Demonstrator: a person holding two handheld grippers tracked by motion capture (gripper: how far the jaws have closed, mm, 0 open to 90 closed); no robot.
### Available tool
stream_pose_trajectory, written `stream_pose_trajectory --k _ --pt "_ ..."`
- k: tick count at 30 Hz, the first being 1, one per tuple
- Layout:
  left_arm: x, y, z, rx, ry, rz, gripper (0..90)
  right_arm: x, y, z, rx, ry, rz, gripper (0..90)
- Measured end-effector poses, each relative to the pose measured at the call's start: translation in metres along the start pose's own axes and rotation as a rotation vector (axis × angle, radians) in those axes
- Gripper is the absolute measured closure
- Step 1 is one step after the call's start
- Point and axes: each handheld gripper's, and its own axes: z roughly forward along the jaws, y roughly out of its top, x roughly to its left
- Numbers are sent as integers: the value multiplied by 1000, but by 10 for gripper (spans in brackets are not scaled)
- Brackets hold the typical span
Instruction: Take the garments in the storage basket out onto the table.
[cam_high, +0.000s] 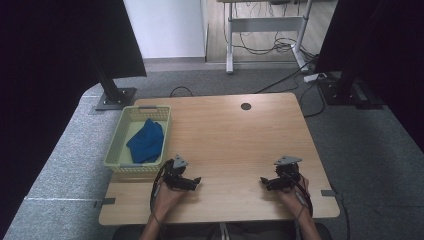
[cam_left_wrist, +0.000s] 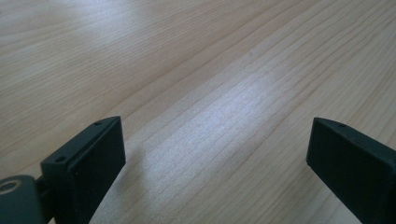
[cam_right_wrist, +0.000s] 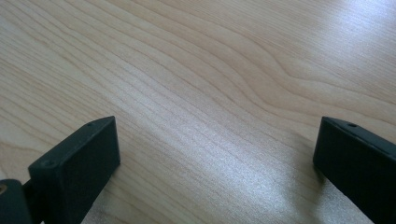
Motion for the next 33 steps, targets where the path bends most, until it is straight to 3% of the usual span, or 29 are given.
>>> stream_pose_trajectory --k 8,17,33 --pt "0 15 -9 -13 -7 11 44 0 0 0 0 0 0 1" --pt "7 35 -19 9 -12 14 29 0 0 0 0 0 1 1" --pt "49 66 -35 6 28 -18 18 0 0 0 1 2 0 1"
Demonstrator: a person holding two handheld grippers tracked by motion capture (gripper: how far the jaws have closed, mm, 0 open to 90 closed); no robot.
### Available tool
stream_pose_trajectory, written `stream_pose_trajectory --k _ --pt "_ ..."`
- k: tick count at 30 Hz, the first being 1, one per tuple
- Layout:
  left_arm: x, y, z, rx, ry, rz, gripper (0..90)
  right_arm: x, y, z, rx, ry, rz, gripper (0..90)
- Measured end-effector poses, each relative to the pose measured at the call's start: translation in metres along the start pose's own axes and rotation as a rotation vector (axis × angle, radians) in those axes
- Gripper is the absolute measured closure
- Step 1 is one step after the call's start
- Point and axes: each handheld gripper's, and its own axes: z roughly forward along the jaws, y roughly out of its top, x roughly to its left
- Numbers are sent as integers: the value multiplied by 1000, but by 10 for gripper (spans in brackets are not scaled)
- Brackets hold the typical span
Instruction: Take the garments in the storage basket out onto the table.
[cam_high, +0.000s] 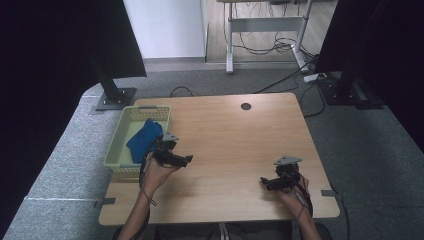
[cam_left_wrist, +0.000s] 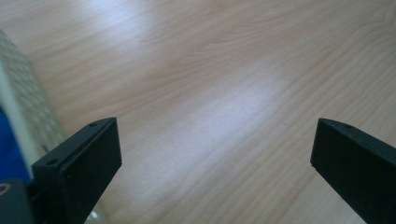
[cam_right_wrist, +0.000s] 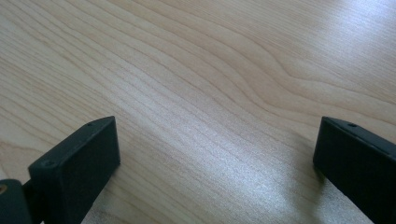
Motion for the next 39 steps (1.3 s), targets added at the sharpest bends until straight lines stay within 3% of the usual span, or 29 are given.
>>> stream_pose_trajectory --k 25,36,39 --pt "88 15 -7 45 134 -145 0 0 0 0 1 1 -1 1" --pt "128 10 -14 35 223 -256 0 0 0 0 1 2 -2 1" --pt "138 5 -11 51 245 -285 0 0 0 0 0 2 -3 1"
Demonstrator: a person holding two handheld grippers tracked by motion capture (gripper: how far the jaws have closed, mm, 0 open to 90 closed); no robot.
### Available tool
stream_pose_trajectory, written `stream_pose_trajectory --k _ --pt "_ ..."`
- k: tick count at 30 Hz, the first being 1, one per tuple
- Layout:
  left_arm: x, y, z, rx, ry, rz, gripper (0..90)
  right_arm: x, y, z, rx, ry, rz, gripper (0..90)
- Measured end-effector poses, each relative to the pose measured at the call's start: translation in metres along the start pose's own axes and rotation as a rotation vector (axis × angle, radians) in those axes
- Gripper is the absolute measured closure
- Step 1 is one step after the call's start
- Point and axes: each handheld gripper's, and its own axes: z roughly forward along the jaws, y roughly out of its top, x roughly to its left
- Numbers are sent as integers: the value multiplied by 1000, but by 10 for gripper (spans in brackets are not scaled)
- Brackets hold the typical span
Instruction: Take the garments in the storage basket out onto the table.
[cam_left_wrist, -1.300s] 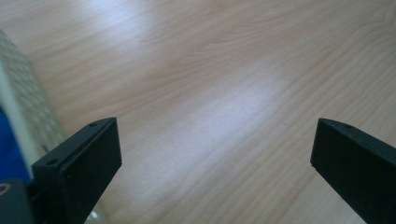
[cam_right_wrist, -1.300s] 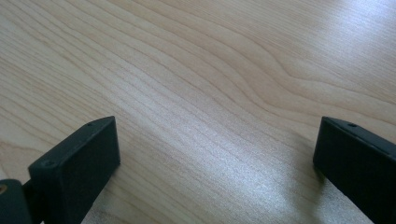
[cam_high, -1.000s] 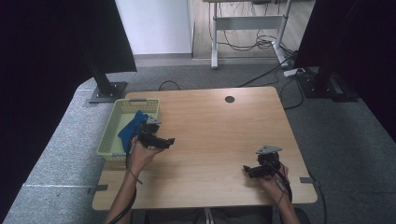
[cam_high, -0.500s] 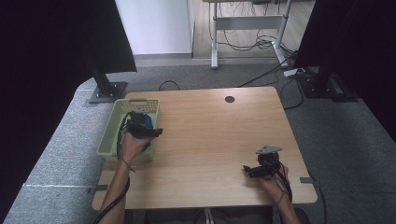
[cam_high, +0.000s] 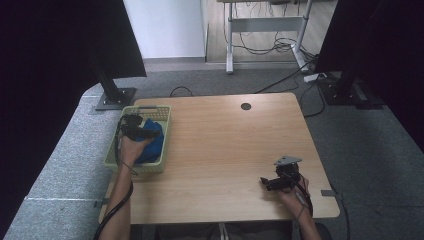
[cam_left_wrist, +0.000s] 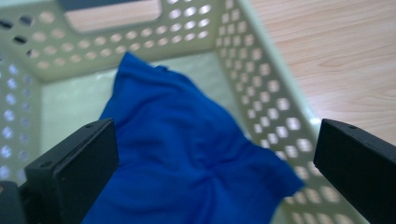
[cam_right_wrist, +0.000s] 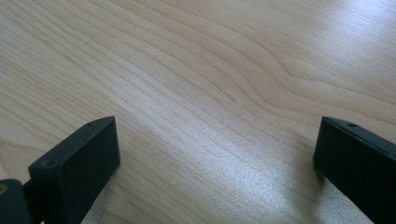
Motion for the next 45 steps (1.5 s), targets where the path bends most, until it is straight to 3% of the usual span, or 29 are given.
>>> stream_pose_trajectory --k 7,14,21,25,28,33,34,39,45 --pt "10 -6 24 89 63 -18 0 0 0 0 0 0 0 1" --pt "18 -9 47 168 83 -79 0 0 0 0 0 0 -1 1" --pt "18 -10 69 276 127 -102 1 0 0 0 0 1 -2 1" --pt "19 -12 72 279 102 -127 31 0 0 0 0 3 -3 1" --pt "18 -11 68 273 83 -103 147 0 0 0 0 2 -3 1" --pt "20 -10 60 261 69 -93 558 0 0 0 0 3 -5 1" --pt "21 -10 60 260 64 -90 604 0 0 0 0 3 -4 1" --pt "19 -8 60 259 47 -64 683 0 0 0 0 3 -5 1" --pt "21 -8 55 208 16 -67 702 0 0 0 0 3 -4 1"
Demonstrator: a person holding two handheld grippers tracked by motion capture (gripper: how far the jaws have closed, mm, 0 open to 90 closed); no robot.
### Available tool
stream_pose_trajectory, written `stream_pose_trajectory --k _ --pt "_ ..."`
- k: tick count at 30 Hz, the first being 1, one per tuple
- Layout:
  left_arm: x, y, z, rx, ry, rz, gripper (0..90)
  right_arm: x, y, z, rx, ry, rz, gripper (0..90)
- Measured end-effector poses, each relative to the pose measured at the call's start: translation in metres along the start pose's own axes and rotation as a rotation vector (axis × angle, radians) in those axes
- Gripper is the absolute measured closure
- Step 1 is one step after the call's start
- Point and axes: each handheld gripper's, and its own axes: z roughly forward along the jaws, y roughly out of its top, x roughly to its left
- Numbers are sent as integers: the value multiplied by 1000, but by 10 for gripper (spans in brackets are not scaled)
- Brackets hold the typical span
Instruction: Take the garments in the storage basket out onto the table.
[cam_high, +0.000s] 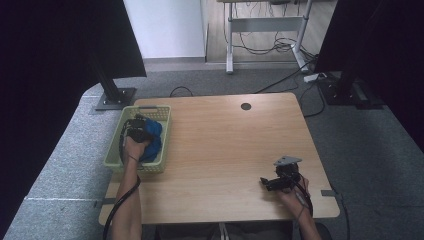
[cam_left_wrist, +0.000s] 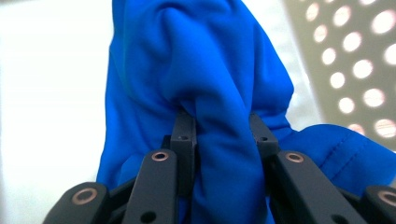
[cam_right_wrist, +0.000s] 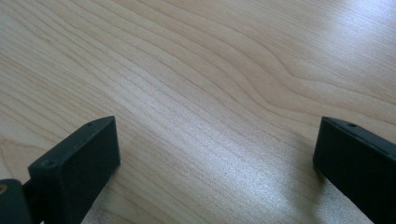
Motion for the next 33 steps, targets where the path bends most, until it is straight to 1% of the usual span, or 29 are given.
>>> stream_pose_trajectory --k 1,2,3,4,5,7,8,9,11,12,13,14,16,21,22,25,28,29,30,33 --pt "-1 1 -4 -21 1 12 703 0 0 0 0 0 0 1" --pt "-1 1 -4 -21 1 12 703 0 0 0 0 0 0 1" --pt "-2 1 -7 -31 0 18 703 0 0 0 0 0 0 1" --pt "-2 2 -9 -45 1 20 703 0 0 0 0 0 0 1" --pt "-3 2 -15 -71 -1 20 703 0 0 0 0 0 0 1" --pt "-3 2 -21 -92 -1 26 703 0 0 0 0 0 0 1" --pt "-3 2 -21 -92 -1 26 703 0 0 0 0 0 0 1" --pt "-4 1 -26 -109 -3 27 703 0 0 0 0 0 0 1" --pt "-5 1 -31 -124 -7 28 703 0 0 0 0 0 0 1" --pt "-5 1 -31 -124 -7 28 704 0 0 0 0 0 0 1" --pt "-6 1 -36 -137 -12 36 703 0 0 0 0 0 0 1" --pt "-7 1 -38 -144 -15 33 703 0 0 0 0 0 0 2" --pt "-8 1 -41 -151 -18 37 703 0 0 0 0 0 0 1" --pt "-16 0 -54 -188 -33 52 703 0 0 0 0 0 0 1" --pt "-18 -1 -58 -203 -37 58 703 0 0 0 0 0 0 1" --pt "-21 -2 -63 -215 -44 63 703 0 0 0 0 -1 0 1" --pt "-25 -3 -72 -242 -63 62 703 0 0 0 1 0 1 1" --pt "-28 -3 -78 -259 -70 67 703 0 0 0 1 0 1 1" --pt "-28 -3 -78 -259 -70 67 703 0 0 0 1 0 1 1" --pt "-36 -4 -86 -279 -79 85 703 0 0 0 1 0 1 1"
